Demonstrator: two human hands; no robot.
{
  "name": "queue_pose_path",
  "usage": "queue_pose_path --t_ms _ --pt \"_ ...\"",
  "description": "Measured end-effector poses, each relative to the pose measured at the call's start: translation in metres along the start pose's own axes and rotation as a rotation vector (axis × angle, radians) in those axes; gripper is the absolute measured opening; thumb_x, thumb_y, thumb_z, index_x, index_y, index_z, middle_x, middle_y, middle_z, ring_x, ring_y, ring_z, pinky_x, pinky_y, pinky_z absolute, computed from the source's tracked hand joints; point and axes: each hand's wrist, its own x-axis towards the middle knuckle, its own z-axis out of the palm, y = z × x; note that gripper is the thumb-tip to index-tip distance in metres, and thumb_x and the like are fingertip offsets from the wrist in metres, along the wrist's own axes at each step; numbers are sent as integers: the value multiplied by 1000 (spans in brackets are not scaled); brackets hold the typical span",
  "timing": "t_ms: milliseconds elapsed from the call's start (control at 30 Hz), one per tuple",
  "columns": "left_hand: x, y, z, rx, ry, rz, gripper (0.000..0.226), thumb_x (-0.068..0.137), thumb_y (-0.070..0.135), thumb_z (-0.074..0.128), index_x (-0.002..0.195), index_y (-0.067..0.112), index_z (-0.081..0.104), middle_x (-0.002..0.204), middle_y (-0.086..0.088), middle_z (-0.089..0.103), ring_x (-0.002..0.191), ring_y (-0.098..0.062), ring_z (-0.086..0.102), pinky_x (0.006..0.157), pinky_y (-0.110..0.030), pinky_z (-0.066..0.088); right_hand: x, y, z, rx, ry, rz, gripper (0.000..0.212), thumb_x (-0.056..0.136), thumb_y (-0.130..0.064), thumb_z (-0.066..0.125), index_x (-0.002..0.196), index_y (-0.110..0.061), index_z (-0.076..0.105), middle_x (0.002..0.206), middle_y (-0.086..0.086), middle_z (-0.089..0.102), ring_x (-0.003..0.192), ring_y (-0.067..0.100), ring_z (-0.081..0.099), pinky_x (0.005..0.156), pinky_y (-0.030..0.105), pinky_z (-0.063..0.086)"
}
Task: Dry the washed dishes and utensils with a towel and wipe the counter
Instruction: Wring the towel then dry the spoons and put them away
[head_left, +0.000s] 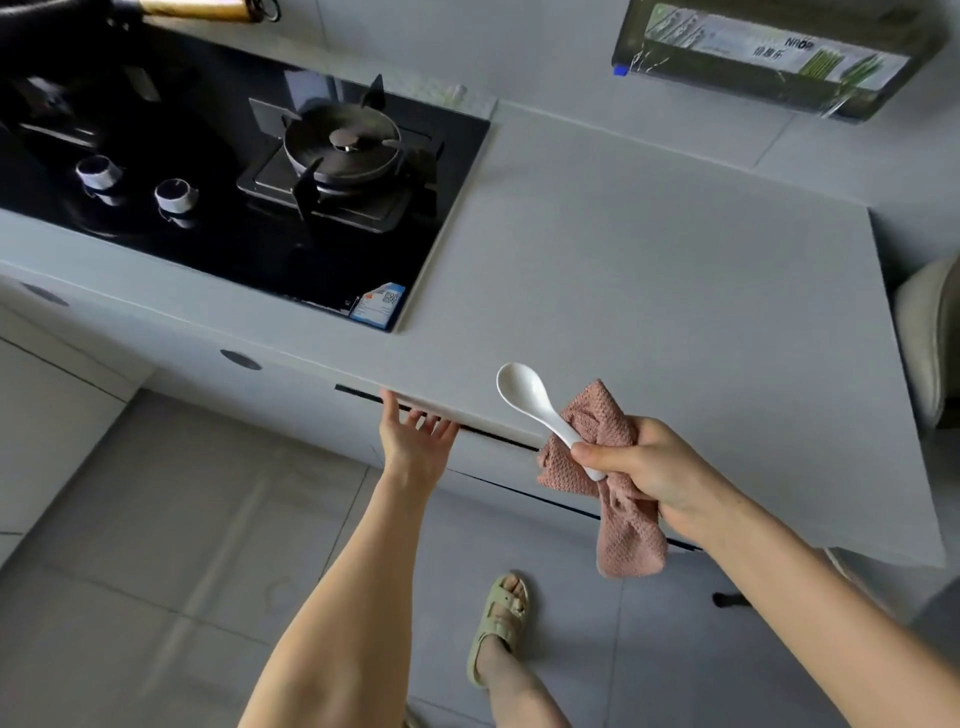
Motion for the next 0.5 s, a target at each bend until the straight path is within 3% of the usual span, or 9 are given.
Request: queue_pose_path --t_ms 100,200,300,433,500 --pt "-5 -2 -7 145 47 36 46 95 47 46 112 4 50 104 -12 57 101 -30 58 101 -42 44 -9 18 9 -9 15 12 8 80 -1 71 83 2 64 60 8 57 74 29 45 71 38 33" --pt "-16 -3 -25 322 121 60 40 98 28 50 126 0 46 113 -12 58 103 -29 61 100 -41 47 -17 30 14 -36 22 20 8 81 -4 71 82 0 64 57 5 56 65 25 44 56 29 33" --pt "-32 -1 -46 590 240 94 8 98 11 48 100 4 50 95 -13 63 88 -26 66 87 -35 54 -25 37 23 -69 26 11 5 82 -1 70 80 -2 65 55 2 56 51 18 45 44 19 30" --pt "-58 13 -83 932 396 110 8 93 6 56 86 2 58 75 -13 67 48 -16 67 62 -27 58 -28 48 36 -92 -4 23 8 82 -2 70 88 -3 66 70 11 63 52 16 48 38 16 32" --pt "-72 23 -102 1057 417 92 14 90 4 60 77 0 59 72 -15 66 48 -19 66 54 -28 57 -27 54 44 -119 -19 45 13 81 -3 71 94 -4 67 83 11 69 64 22 60 45 18 40"
